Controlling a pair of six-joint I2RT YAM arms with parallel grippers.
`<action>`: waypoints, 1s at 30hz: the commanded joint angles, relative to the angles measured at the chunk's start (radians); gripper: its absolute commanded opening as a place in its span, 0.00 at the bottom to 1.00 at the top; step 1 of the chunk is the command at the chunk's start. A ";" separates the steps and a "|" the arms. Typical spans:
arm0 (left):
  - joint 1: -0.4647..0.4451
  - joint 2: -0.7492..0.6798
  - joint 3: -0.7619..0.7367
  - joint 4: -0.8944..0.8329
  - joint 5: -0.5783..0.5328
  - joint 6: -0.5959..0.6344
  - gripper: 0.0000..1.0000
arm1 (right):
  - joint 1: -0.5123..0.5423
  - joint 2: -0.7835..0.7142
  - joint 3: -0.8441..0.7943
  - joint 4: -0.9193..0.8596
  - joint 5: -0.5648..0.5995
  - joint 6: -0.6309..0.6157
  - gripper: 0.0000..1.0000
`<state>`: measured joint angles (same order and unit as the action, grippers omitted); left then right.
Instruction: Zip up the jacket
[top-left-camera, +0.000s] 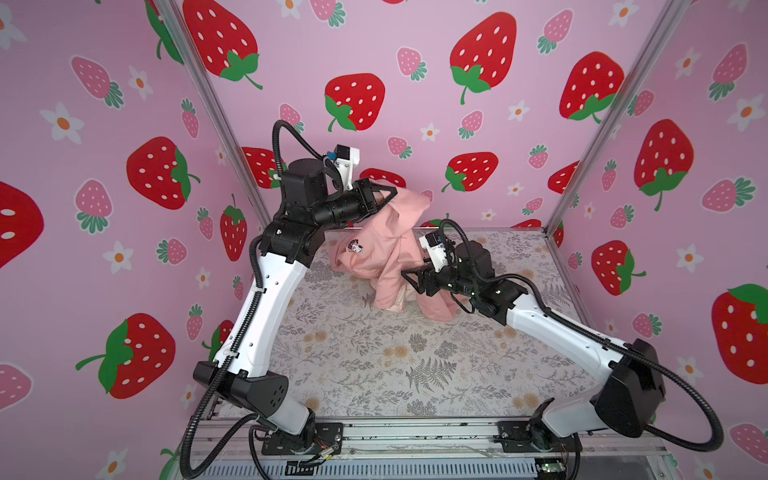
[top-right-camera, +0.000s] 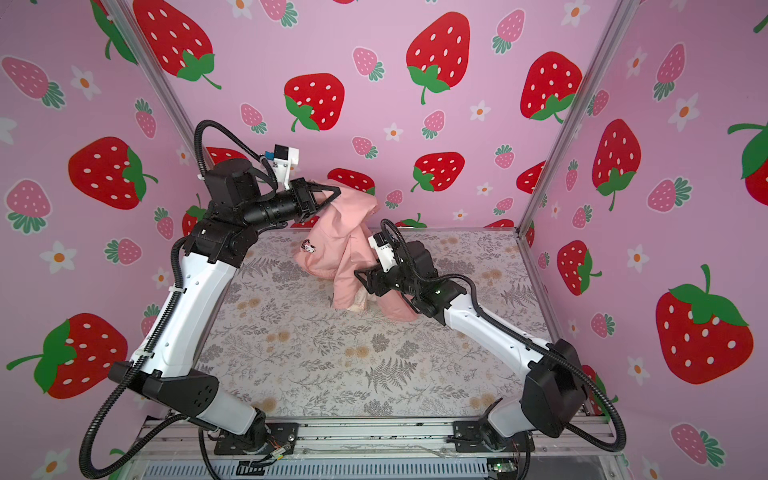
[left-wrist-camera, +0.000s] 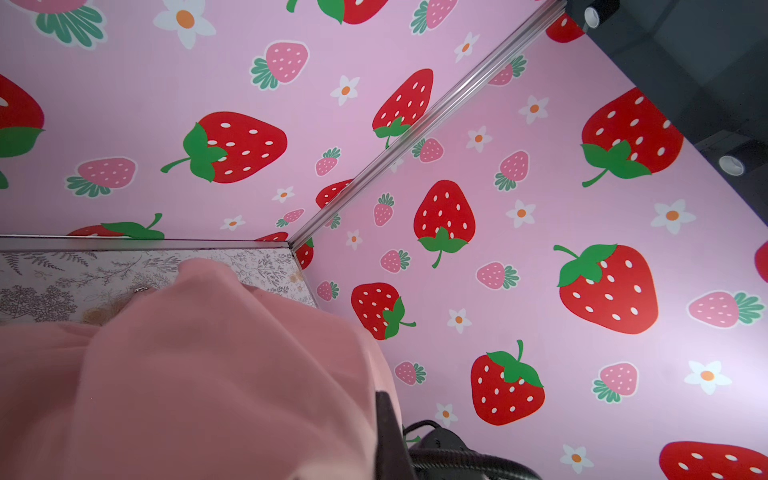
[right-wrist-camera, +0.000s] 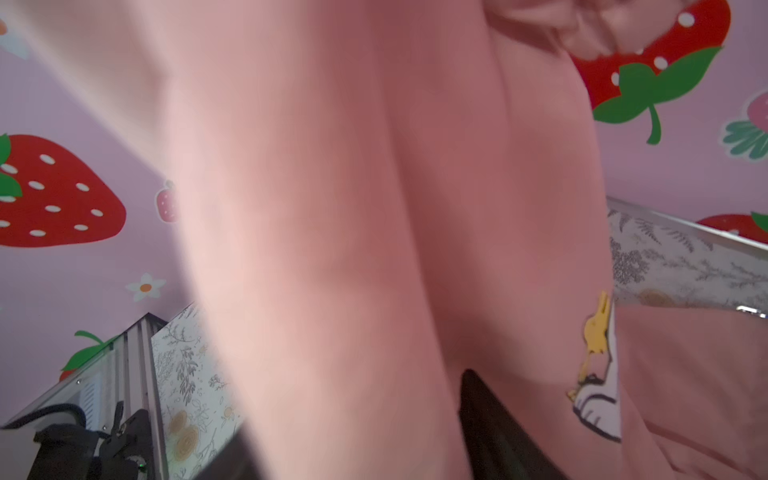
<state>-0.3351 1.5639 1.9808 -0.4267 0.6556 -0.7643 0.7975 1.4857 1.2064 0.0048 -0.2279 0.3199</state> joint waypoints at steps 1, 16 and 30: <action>-0.023 -0.018 0.025 0.002 -0.029 0.013 0.00 | -0.008 -0.005 0.002 -0.078 0.101 0.001 0.09; -0.051 0.153 0.006 -0.118 -0.267 0.129 0.10 | -0.427 -0.254 -0.152 -0.310 -0.550 0.166 0.00; -0.094 0.392 -0.029 -0.106 -0.415 0.077 0.60 | -0.761 0.097 -0.190 -0.370 -0.226 0.119 0.48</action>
<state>-0.4343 2.1300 2.0472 -0.5797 0.3027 -0.6640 0.0410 1.6203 0.9791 -0.3401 -0.5648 0.4641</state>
